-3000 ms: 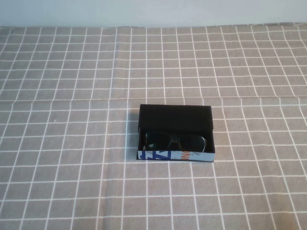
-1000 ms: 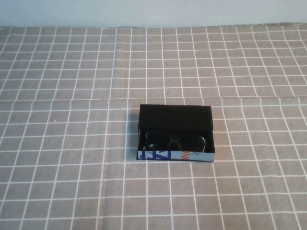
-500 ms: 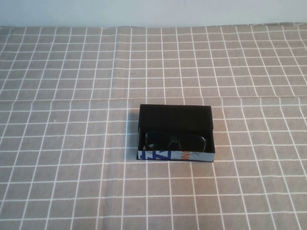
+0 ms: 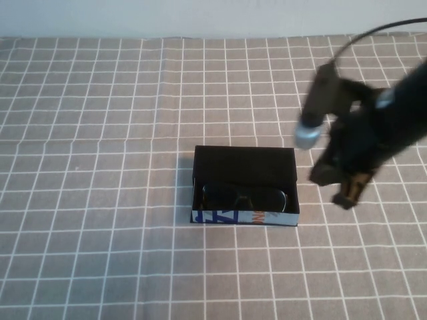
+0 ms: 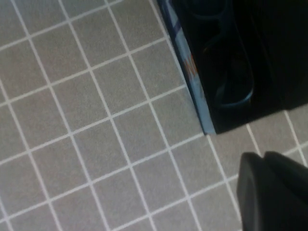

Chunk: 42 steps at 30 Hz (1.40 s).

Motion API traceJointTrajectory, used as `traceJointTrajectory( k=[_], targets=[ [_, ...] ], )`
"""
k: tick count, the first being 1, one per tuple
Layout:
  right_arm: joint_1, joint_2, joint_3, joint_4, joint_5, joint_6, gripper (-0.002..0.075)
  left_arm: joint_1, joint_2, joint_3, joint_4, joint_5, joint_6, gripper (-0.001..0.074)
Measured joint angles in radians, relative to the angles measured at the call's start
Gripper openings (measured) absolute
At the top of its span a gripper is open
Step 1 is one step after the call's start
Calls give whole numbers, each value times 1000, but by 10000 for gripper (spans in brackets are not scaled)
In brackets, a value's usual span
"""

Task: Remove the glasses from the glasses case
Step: Pick up the glasses from the glasses case

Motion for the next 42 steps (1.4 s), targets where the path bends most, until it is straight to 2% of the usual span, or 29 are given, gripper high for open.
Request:
traceJointTrajectory(
  k=[2,5,10,12,29,38,42],
  targets=[
    [35,95,-63,-22,7,-24,5,0,0,0,0,0,0,-5],
    [80,214,-153,-31,24,-61,75,0,0,0,0,0,0,-5],
    [135,360,-276,-53,41,-93,312,0,0,0,0,0,0,-5],
    [145,395,-303,-65,38,-97,354,0,0,0,0,0,0,-4],
    [155,510,-339,-87,-78,-101,324,0,0,0,0,0,0,-5],
    [153,542,-339,-83,-89,-101,323,0,0,0,0,0,0,-5],
    [153,559,-339,-79,-97,-101,300,0,0,0,0,0,0,-5]
  ],
)
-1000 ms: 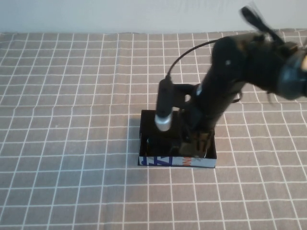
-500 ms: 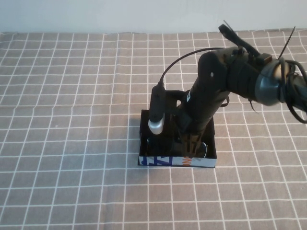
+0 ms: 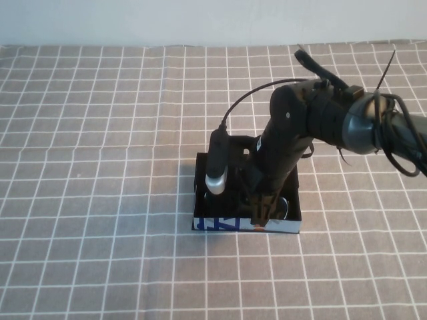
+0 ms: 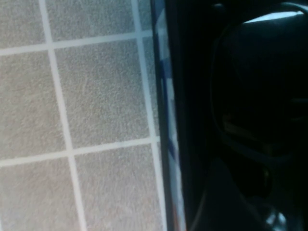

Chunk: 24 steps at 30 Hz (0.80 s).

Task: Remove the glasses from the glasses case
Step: Pick up the glasses from the glasses case

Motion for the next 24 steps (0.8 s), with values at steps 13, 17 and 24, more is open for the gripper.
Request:
traceJointTrajectory(
  k=[13,17,24],
  targets=[
    [-18,-12,-86,11,54,158,43,0,0,0,0,0,0,-5],
    [-30,-74,-143,11,142,256,43,0,0,0,0,0,0,-5],
    [-63,-192,-154,23,288,577,43,0,0,0,0,0,0,-5]
  ],
)
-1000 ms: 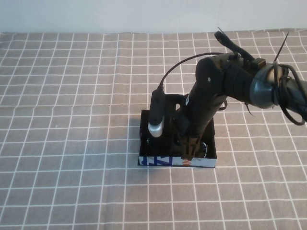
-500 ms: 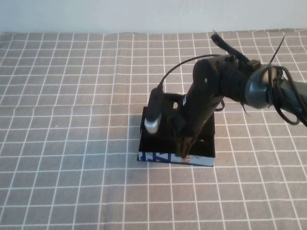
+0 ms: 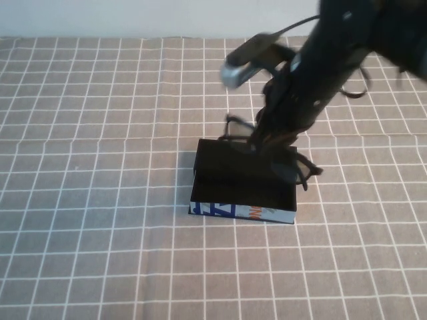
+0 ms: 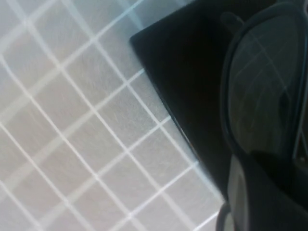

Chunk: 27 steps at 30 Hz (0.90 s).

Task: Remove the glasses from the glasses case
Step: Place the glasses on the table

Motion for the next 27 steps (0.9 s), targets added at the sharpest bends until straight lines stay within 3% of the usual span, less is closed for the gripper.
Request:
traceJointTrajectory(
  k=[10,14,22,27],
  targets=[
    [-115,-160,258,-40,5,497,43,0,0,0,0,0,0,-5],
    [-117,-245,417,-120,-94,637,43,0,0,0,0,0,0,-5],
    [-117,-278,692,-192,-388,732,43,0,0,0,0,0,0,-5],
    [-117,-199,728,-198,-481,747,43,0,0,0,0,0,0,-5]
  ],
)
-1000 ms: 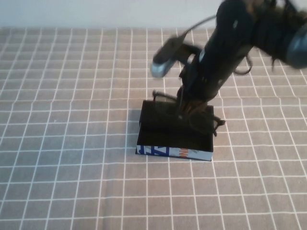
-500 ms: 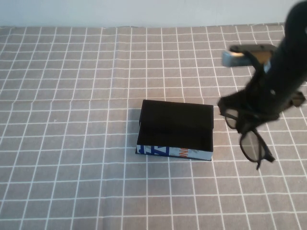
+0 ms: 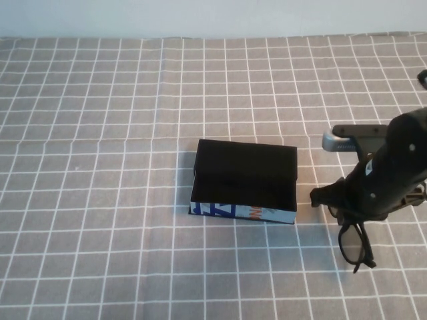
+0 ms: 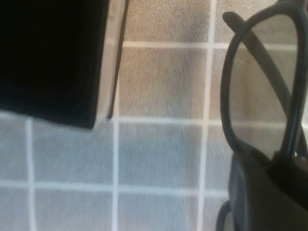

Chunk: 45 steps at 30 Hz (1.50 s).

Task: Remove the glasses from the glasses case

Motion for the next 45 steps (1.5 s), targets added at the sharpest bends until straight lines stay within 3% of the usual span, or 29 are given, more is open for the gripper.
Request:
traceJointTrajectory(
  k=[6,11,16,24,31,37,45],
  targets=[
    [0,44,0,-4,-62,0,84,0,0,0,0,0,0,-5],
    [0,42,0,-10,-85,0,260,0,0,0,0,0,0,-5],
    [0,-51,9,-23,-163,0,304,0,0,0,0,0,0,-5],
    [32,-459,210,-89,-497,0,211,0,0,0,0,0,0,-5],
    [32,-725,471,-106,-632,-5,88,0,0,0,0,0,0,-5],
    [32,-930,735,-182,-991,-108,0,0,0,0,0,0,0,-5],
    [32,-1163,881,-157,-916,-124,-16,0,0,0,0,0,0,-5]
  ],
)
